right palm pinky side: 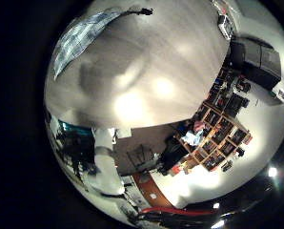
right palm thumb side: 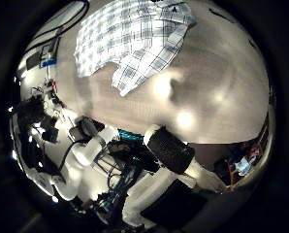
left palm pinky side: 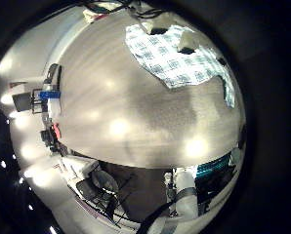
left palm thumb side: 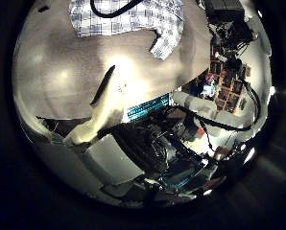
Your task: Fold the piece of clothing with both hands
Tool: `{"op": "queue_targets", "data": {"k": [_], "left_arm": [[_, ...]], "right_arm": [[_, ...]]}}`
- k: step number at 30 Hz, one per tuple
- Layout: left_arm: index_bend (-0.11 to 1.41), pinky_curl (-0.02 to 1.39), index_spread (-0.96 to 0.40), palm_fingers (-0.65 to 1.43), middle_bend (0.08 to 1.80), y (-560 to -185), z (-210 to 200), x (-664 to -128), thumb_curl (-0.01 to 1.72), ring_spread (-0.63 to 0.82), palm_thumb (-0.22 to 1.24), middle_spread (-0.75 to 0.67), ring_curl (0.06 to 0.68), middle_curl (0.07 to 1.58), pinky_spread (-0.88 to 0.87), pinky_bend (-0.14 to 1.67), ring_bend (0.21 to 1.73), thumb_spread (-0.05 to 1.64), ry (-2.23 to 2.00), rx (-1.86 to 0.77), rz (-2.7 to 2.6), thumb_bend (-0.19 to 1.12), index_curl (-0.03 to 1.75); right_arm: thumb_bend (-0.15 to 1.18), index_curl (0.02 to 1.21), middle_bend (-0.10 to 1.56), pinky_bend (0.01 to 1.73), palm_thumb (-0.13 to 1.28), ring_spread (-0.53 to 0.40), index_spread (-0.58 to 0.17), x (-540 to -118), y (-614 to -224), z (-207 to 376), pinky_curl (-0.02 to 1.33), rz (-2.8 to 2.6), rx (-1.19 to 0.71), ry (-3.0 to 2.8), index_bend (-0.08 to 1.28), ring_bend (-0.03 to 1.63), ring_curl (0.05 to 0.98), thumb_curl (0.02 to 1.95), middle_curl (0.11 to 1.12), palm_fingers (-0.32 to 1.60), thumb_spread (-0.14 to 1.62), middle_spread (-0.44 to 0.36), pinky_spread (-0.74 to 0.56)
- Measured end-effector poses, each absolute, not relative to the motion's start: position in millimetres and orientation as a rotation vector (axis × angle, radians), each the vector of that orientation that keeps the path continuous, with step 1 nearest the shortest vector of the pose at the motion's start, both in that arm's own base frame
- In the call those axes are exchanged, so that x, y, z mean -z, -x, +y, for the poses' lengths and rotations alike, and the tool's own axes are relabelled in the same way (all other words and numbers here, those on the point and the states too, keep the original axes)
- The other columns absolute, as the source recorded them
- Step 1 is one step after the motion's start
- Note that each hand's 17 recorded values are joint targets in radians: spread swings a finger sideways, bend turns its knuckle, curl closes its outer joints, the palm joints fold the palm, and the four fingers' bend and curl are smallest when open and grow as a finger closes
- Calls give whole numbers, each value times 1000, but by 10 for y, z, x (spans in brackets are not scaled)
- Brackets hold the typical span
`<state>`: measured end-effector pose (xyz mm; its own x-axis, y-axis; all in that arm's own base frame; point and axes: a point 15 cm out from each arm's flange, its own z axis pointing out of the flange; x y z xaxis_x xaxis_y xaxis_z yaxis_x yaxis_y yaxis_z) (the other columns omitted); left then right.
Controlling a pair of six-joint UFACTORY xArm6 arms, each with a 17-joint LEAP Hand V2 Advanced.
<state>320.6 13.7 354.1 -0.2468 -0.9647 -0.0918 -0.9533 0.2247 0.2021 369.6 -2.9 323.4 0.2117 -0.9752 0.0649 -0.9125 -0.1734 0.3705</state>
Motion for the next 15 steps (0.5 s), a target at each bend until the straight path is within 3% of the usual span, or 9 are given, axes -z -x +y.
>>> {"op": "queue_targets", "data": {"k": [15], "left_arm": [[191, 345, -140, 382, 187, -3425, -98, -3396, 327, 127, 437, 49, 166, 374, 200, 200, 617, 1271, -1801, 372, -2469, -14, 509]], "right_arm": [[-14, 304, 198, 588, 470, 53, -389, -3225, -3675, -23, 184, -1743, 278, -2184, 169, 484, 228, 289, 369, 260, 1294, -42, 402]]}}
